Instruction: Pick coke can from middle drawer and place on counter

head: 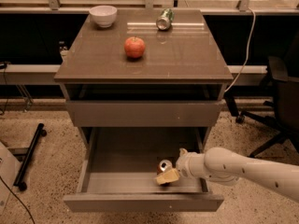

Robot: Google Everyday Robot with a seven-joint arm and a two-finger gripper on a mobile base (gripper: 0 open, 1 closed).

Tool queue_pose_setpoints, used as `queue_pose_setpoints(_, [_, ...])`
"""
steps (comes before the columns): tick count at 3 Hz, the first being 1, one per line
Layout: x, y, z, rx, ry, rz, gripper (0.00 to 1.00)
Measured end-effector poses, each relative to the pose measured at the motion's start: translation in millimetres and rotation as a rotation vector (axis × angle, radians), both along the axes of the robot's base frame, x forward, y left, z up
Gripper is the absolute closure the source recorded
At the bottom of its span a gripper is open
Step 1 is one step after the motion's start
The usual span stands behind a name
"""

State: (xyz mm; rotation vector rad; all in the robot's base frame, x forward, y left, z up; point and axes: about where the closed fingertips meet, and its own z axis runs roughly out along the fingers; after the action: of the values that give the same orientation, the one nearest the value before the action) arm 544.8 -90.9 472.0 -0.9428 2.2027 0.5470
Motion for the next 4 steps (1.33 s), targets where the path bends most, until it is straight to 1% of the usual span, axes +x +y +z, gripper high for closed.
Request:
queue_pose_setpoints(1, [6,-2,-22,-0.004,0.025,-0.035,0.0])
queue_pose_setpoints(2, [13,-2,-42,0.056,0.06,-0.078,0.26])
queue_pose_setpoints(3, [15,4,-48,0.085,0.072,-0.082,0.49])
queue_pose_setpoints(4, [13,10,-45,0.125,0.093,-0.078,0.72])
